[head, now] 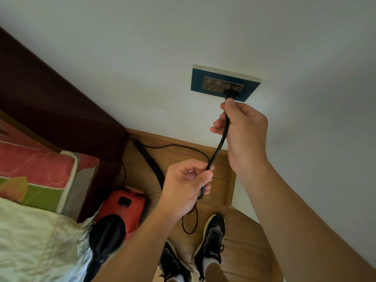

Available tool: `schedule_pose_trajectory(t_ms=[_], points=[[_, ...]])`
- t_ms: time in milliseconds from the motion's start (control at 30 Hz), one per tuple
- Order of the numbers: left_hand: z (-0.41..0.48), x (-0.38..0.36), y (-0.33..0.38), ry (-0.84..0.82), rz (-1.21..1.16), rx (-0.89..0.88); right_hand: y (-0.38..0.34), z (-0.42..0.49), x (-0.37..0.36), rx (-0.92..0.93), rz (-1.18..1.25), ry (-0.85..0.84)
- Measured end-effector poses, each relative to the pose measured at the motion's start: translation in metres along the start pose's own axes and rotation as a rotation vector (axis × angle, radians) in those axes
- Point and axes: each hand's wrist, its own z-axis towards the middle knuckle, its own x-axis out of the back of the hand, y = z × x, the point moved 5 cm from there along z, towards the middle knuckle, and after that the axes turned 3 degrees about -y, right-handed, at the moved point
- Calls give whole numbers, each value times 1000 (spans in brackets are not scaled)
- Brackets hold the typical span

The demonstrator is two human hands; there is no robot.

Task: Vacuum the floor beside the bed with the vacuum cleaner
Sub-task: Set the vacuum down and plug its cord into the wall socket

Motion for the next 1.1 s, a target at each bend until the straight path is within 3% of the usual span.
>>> schedule_pose_trajectory(t_ms=[800, 1100], points=[[12, 4, 18, -26, 42, -22, -7, 12, -11, -178, 135, 145], [-1, 5, 24, -45, 29, -10, -10, 10, -10, -193, 128, 110]])
